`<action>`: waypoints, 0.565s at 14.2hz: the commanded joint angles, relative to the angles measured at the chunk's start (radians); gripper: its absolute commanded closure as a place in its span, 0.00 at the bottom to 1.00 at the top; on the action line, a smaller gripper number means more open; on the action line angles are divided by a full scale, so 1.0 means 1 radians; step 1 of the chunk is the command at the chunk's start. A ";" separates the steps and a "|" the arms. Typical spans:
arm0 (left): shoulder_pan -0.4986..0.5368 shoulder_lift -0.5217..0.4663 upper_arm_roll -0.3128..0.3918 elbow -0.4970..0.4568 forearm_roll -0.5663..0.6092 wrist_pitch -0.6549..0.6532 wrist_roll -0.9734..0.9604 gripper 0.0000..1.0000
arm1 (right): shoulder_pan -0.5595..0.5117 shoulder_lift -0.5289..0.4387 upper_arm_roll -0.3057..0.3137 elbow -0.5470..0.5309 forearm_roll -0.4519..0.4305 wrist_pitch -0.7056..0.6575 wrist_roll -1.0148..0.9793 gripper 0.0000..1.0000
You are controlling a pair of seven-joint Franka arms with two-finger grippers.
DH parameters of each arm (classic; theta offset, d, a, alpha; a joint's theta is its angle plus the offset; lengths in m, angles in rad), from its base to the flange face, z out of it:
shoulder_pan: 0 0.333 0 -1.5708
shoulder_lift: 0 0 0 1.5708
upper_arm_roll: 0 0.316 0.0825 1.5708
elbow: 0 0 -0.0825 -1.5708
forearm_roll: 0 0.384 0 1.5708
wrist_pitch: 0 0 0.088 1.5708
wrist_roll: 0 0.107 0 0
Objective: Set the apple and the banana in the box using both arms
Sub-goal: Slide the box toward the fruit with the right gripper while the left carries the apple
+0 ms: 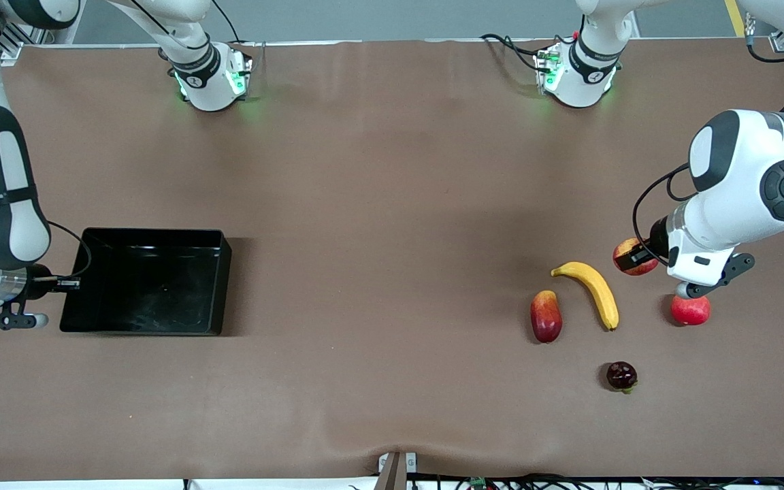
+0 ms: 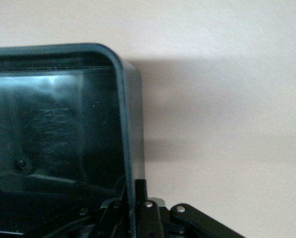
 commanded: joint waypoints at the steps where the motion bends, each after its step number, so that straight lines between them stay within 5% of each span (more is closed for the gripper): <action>1: 0.004 0.003 -0.019 0.023 -0.025 -0.023 -0.026 1.00 | 0.085 -0.077 0.002 -0.003 0.014 -0.058 0.043 1.00; 8: 0.004 0.000 -0.035 0.025 -0.026 -0.039 -0.047 1.00 | 0.304 -0.094 0.002 -0.003 0.205 -0.072 0.178 1.00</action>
